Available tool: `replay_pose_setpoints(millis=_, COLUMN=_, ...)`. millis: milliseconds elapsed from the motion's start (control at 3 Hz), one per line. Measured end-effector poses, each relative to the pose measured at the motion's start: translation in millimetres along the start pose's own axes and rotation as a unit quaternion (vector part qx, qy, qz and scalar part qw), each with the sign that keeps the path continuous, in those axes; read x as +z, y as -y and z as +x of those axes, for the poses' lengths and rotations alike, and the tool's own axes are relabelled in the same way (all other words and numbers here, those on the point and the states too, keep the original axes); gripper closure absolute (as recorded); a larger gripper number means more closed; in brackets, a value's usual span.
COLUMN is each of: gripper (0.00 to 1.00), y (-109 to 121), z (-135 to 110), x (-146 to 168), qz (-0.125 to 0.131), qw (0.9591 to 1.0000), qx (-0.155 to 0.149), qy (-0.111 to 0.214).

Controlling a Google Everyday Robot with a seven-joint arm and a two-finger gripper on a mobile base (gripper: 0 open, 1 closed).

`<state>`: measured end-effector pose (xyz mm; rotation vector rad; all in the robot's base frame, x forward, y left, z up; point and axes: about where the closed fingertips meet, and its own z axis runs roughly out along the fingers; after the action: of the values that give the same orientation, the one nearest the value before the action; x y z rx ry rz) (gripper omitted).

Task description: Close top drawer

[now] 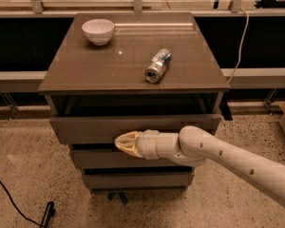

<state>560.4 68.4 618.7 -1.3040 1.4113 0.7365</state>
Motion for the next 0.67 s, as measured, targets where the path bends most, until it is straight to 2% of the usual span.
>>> replay_pose_setpoints(millis=333, gripper=1.00, y=20.9, z=5.8, x=3.7, qz=0.023, qw=0.9997, qx=-0.005, qy=0.011)
replay_pose_setpoints(millis=667, gripper=1.00, y=42.7, z=12.3, x=3.9, qz=0.057, qw=0.9981, qx=-0.015, qy=0.016)
